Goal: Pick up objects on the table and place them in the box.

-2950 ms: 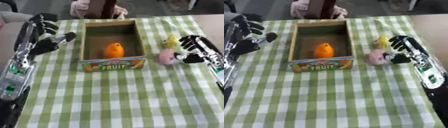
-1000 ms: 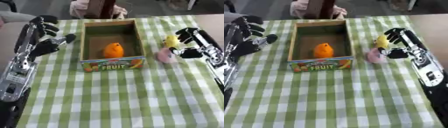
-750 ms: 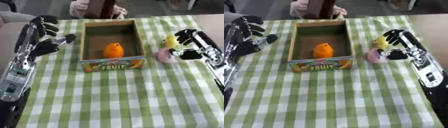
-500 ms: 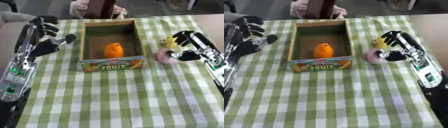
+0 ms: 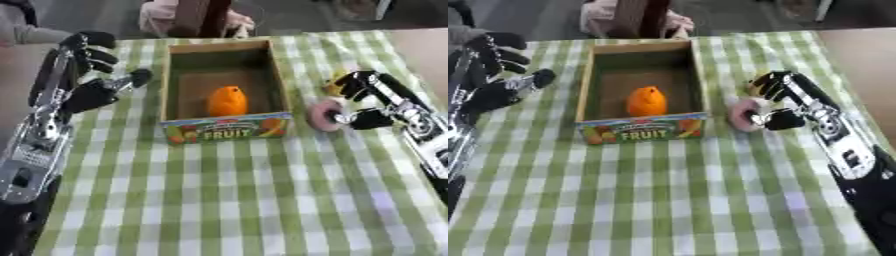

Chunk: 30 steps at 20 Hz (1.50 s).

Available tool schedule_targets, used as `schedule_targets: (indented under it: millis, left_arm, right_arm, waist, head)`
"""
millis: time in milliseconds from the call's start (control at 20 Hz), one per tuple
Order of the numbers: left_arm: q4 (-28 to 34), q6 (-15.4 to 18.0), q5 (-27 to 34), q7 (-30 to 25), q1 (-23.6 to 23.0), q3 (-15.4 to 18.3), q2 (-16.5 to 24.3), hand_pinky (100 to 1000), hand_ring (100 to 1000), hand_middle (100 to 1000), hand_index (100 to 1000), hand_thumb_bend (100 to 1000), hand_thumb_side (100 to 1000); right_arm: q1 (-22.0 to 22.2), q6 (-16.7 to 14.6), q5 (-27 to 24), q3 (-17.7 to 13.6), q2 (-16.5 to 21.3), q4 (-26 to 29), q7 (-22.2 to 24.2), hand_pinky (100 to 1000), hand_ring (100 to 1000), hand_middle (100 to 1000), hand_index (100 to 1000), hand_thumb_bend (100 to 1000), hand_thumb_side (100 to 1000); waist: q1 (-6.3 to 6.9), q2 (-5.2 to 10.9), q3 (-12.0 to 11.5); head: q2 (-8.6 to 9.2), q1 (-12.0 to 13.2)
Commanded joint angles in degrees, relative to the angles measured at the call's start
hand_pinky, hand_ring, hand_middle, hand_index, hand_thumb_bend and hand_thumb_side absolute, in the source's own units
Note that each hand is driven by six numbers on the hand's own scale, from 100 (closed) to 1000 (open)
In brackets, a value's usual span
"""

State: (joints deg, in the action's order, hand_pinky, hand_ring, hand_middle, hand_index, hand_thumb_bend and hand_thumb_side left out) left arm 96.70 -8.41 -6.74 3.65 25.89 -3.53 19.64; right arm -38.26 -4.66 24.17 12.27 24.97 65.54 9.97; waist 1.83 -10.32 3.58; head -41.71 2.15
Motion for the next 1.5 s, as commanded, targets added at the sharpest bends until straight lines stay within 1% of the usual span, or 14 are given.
schedule_targets:
  millis: [50,250,350,400,450,550,600,700,750,800,850,950,1200,1500]
  left_arm:
    - [0.87,0.11,0.00,-0.14,0.64,0.49,1.05,622,617,647,725,866,340]
    - [0.87,0.12,0.01,-0.19,0.61,0.46,1.05,623,617,648,725,866,340]
    - [0.86,0.13,0.02,-0.22,0.59,0.48,1.05,624,618,648,724,866,340]
    - [0.87,0.14,0.04,-0.23,0.59,0.48,1.06,624,618,649,724,867,340]
    - [0.89,0.16,0.06,-0.25,0.59,0.48,1.06,624,618,649,724,867,340]
    - [0.92,0.18,0.07,-0.28,0.58,0.49,1.07,624,619,649,724,867,340]
    - [0.92,0.19,0.07,-0.30,0.59,0.49,1.07,625,619,649,724,866,339]
    - [0.90,0.20,0.08,-0.33,0.63,0.49,1.05,626,620,650,724,865,339]
    - [0.88,0.21,0.08,-0.35,0.63,0.50,1.05,626,620,650,724,864,339]
    - [0.86,0.21,0.07,-0.36,0.63,0.50,1.05,626,620,650,724,864,339]
    - [0.84,0.21,0.08,-0.37,0.62,0.50,1.04,627,620,651,724,863,340]
    - [0.82,0.23,0.09,-0.41,0.61,0.49,1.04,627,621,651,724,862,340]
    - [0.82,0.27,0.11,-0.42,0.64,0.53,1.04,628,621,651,724,861,339]
    - [0.84,0.28,0.17,-0.45,0.65,0.50,1.06,628,621,651,724,860,339]
  right_arm:
    - [-0.71,-0.42,0.74,0.26,0.62,-0.01,0.76,647,649,592,761,422,100]
    - [-0.72,-0.87,1.11,0.55,0.53,-0.34,2.02,649,652,594,739,422,100]
    - [-0.72,-1.22,1.40,0.56,0.56,-0.39,2.95,651,653,591,676,413,100]
    - [-0.72,-1.41,1.64,0.57,0.59,-0.39,3.44,652,653,589,622,380,100]
    - [-0.74,-1.59,2.01,0.57,0.63,-0.34,3.92,651,652,585,587,330,100]
    - [-0.76,-1.78,2.71,0.45,0.64,-0.24,4.37,651,652,584,578,322,100]
    - [-0.82,-1.58,3.13,0.18,0.70,-0.15,3.86,640,637,560,414,203,100]
    - [-0.85,-0.82,4.29,-0.11,0.70,0.04,1.71,629,620,534,316,160,100]
    - [-0.87,-0.46,4.77,-0.21,0.71,0.13,0.57,624,614,526,286,168,100]
    - [-0.86,-0.14,5.16,-0.24,0.69,0.18,-0.47,624,614,526,286,168,100]
    - [-0.86,0.11,5.41,-0.29,0.69,0.22,-1.36,619,607,515,259,175,100]
    - [-0.87,0.51,5.59,-0.41,0.70,0.32,-2.89,614,600,507,246,180,100]
    - [-1.25,1.24,5.00,-1.03,0.85,1.57,-5.82,614,597,501,251,187,100]
    - [-3.64,1.93,2.41,-2.15,1.93,7.55,-6.77,618,596,499,253,191,100]
  waist:
    - [-0.17,0.81,-0.03]
    - [-0.19,0.81,-0.02]
    - [-0.18,0.81,-0.02]
    - [-0.18,0.81,-0.01]
    - [-0.18,0.81,0.01]
    - [-0.17,0.82,0.03]
    - [-0.16,0.83,0.07]
    - [-0.15,0.84,0.08]
    - [-0.14,0.85,0.09]
    - [-0.13,0.85,0.09]
    - [-0.13,0.85,0.09]
    - [-0.14,0.84,0.09]
    - [-0.11,0.86,0.09]
    - [-0.19,1.00,0.19]
  head:
    - [0.34,-0.08]
    - [0.29,-0.08]
    - [0.27,-0.08]
    - [0.26,-0.07]
    - [0.26,-0.05]
    - [0.27,-0.03]
    - [0.27,-0.02]
    - [0.28,-0.04]
    - [0.27,-0.04]
    - [0.27,-0.04]
    - [0.28,-0.04]
    - [0.27,-0.04]
    - [0.29,0.02]
    - [0.31,-0.02]
